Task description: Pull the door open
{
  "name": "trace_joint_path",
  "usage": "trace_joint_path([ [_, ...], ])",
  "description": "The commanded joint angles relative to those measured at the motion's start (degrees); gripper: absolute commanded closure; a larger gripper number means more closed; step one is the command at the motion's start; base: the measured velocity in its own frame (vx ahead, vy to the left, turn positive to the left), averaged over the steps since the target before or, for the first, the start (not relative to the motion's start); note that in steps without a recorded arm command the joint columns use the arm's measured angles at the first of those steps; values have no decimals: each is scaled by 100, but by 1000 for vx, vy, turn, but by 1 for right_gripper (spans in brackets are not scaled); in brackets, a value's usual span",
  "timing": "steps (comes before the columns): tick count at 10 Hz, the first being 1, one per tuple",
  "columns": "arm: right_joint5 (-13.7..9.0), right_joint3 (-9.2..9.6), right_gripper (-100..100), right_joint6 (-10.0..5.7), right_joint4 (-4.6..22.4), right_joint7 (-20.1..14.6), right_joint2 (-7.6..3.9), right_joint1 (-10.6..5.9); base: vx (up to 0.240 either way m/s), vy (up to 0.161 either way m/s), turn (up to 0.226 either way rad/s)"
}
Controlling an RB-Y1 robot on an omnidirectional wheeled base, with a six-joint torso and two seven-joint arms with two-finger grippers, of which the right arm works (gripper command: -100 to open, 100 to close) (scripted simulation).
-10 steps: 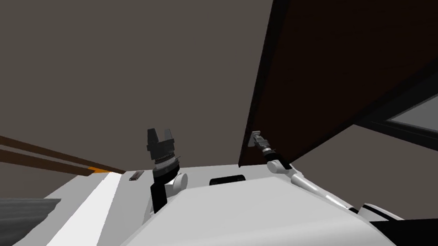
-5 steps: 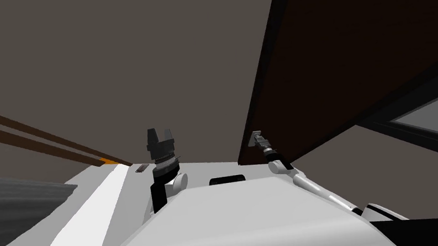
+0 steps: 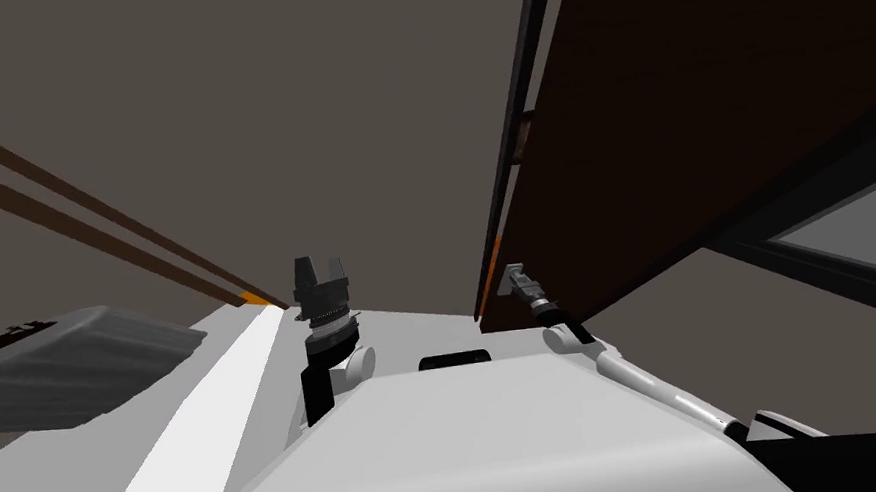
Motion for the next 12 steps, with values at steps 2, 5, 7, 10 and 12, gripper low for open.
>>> trace_joint_path([
  [2, 38, 153, 100, -97, -68, -210, -171, 57, -211, -110, 147],
  [5, 67, 228, 100, -139, -57, -262, -220, 83, -123, -54, 100],
  [7, 104, 312, 100, -230, -71, -368, -323, 106, -175, -71, 122],
  [10, 165, 451, 100, -382, -94, -542, -492, 143, -220, -78, 138],
  [12, 214, 562, 100, -504, -112, -682, -627, 174, -278, -99, 170],
])
